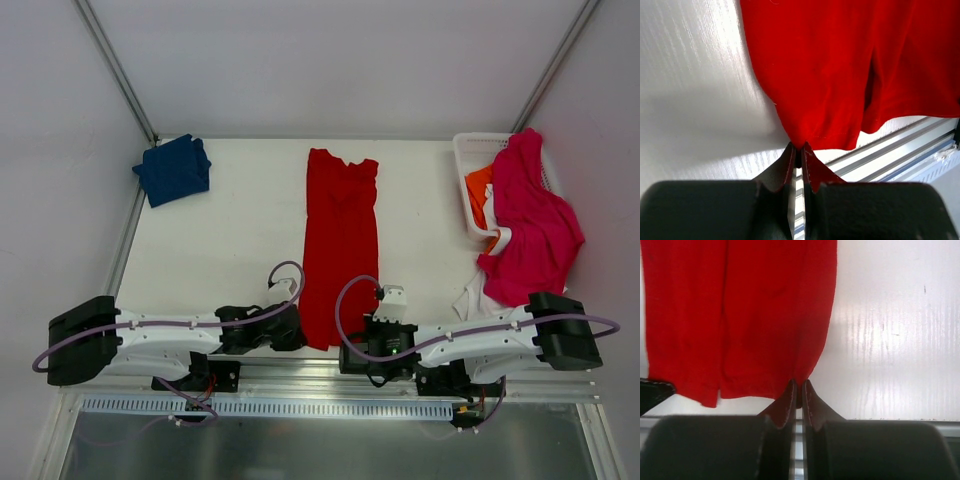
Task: Fold and stack the t-shirts
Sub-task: Fold the tshirt
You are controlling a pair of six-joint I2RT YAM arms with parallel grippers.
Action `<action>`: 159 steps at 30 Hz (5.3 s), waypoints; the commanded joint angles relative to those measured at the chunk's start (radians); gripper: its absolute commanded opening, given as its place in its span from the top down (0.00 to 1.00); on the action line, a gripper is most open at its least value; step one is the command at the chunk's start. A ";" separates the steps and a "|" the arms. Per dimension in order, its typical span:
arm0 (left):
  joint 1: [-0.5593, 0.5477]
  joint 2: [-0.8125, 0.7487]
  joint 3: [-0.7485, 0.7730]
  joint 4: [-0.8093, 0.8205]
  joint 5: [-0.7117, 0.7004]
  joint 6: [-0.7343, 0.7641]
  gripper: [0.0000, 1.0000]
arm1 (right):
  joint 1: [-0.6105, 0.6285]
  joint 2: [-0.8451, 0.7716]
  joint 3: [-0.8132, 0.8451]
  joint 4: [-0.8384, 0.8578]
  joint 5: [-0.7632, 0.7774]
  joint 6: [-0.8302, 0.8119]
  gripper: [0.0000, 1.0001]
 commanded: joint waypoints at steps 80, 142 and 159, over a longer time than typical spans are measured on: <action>0.578 0.568 0.794 0.032 0.024 0.482 1.00 | -0.854 0.522 0.628 0.390 -0.063 -0.998 0.99; 0.513 0.232 0.104 0.451 0.127 0.212 0.02 | -0.894 0.088 -0.074 0.870 -0.609 -0.866 0.00; 0.499 0.353 0.154 0.451 0.035 0.136 0.06 | -0.921 0.107 -0.134 0.870 -0.518 -0.847 0.01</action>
